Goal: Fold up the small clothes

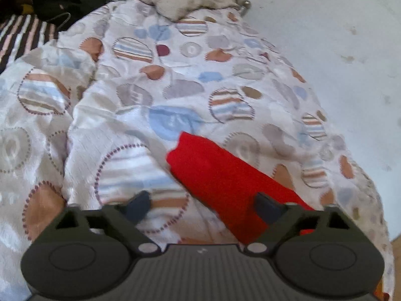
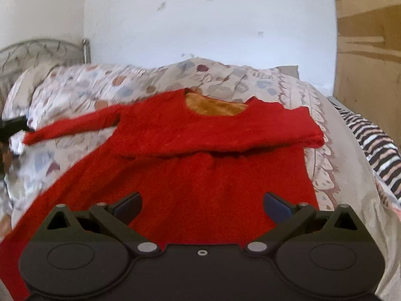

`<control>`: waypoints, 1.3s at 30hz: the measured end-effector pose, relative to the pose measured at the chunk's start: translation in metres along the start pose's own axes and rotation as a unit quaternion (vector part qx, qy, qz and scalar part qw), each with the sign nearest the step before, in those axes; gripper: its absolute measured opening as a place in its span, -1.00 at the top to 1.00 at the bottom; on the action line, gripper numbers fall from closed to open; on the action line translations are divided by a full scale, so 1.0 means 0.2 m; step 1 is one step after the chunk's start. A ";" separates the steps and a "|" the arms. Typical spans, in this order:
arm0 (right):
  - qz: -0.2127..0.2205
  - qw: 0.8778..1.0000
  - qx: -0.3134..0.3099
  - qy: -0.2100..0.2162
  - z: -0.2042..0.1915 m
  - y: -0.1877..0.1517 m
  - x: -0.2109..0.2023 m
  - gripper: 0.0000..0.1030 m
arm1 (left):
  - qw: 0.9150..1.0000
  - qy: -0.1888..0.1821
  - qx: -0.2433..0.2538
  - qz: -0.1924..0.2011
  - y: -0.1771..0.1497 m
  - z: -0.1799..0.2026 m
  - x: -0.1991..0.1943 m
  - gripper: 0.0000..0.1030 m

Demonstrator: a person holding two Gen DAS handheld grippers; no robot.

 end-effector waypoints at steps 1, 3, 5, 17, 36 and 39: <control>-0.003 1.000 0.002 -0.001 0.00 0.00 0.01 -0.99 | 1.000 0.005 0.003 0.004 0.01 -0.01 0.00 -0.45; -0.007 1.000 0.010 -0.001 0.02 0.00 0.01 -0.99 | 1.000 0.006 0.009 0.014 0.03 0.00 0.00 -0.06; -0.010 1.000 0.017 -0.003 0.03 -0.01 0.02 -0.99 | 1.000 0.004 0.013 0.018 0.06 0.02 0.00 0.27; -0.009 1.000 0.026 -0.002 0.05 -0.02 0.03 -0.99 | 0.966 -0.024 0.214 0.142 0.26 0.49 -0.32 0.75; 0.036 0.995 0.084 -0.030 0.29 0.01 -0.14 -0.99 | 0.821 -0.329 0.446 0.138 -0.66 1.75 -1.01 0.89; 0.032 0.995 0.083 -0.040 0.33 -0.02 -0.15 -0.99 | 0.824 -0.347 0.442 0.076 -0.83 1.76 -0.94 0.88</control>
Point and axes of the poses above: each gripper's, at about its wrist camera, not at the fingertips, and x roughly the way its jaws point, z to its right, y to its top, the point moved 8 cm from there along x, roughly the way its jaws point, and after that the axes turned 5 degrees about x, right-handed, at the moved point
